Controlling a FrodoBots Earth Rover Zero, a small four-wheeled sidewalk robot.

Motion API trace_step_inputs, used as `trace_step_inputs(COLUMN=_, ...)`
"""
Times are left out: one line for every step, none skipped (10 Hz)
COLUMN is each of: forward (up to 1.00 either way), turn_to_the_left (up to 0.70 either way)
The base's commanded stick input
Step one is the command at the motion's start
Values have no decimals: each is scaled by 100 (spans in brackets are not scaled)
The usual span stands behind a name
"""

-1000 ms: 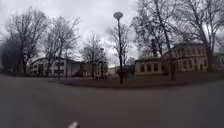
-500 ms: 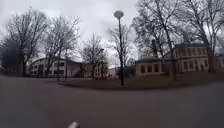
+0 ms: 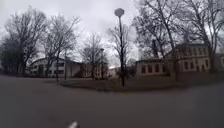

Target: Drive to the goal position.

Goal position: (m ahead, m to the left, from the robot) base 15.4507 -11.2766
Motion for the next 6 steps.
trace_step_inputs(forward=70, turn_to_the_left=0)
trace_step_inputs(forward=70, turn_to_the_left=0)
trace_step_inputs(forward=70, turn_to_the_left=0)
trace_step_inputs(forward=70, turn_to_the_left=7)
trace_step_inputs(forward=70, turn_to_the_left=34)
trace_step_inputs(forward=70, turn_to_the_left=35)
